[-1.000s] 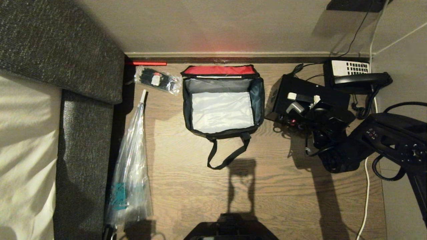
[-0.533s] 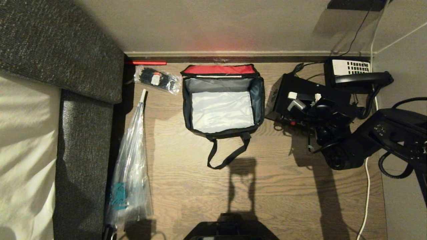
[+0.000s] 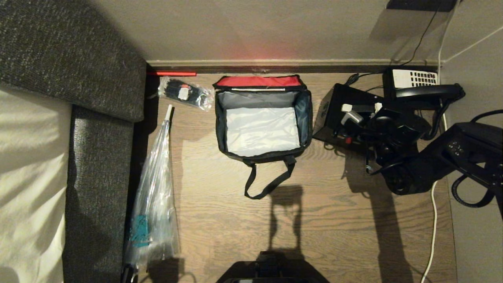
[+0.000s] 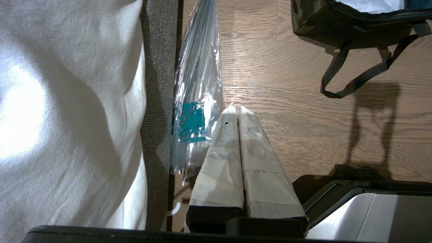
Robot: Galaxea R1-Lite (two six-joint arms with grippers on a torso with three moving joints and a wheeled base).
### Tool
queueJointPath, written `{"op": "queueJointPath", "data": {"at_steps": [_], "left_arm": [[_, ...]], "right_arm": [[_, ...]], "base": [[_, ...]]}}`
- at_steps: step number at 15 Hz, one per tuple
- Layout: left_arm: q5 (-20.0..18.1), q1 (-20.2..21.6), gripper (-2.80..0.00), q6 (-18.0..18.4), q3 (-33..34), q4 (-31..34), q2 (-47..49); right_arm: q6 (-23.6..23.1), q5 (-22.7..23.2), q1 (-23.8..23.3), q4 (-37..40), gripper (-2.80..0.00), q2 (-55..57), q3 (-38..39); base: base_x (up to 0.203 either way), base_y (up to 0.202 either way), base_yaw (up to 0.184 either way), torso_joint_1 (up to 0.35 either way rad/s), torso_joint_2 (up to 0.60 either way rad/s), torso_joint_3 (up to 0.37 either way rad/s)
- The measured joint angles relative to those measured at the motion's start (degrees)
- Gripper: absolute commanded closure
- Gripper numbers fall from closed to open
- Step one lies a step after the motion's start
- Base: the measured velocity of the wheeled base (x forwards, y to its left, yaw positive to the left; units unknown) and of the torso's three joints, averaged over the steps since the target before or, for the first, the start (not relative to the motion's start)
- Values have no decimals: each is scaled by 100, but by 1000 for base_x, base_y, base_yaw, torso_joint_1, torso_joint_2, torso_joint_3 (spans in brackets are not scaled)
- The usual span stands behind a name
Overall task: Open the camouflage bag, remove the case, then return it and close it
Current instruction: Place the black box back
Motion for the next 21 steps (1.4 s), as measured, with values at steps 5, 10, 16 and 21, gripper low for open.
{"op": "queueJointPath", "data": {"at_steps": [5, 10, 16, 21], "left_arm": [[-2, 0, 0, 2, 0, 2, 0], [-4, 0, 0, -2, 0, 0, 0], [-2, 0, 0, 1, 0, 2, 0], [-2, 0, 0, -1, 0, 0, 0]], "right_arm": [[-138, 63, 21, 11, 0, -288, 72], [-154, 45, 7, -18, 0, -472, 57], [-178, 50, 11, -39, 0, -980, 248], [-437, 218, 7, -41, 0, -1551, 493]], "base": [[0, 0, 0, 0, 0, 0], [0, 0, 0, 0, 0, 0], [0, 0, 0, 0, 0, 0], [0, 0, 0, 0, 0, 0]]}}
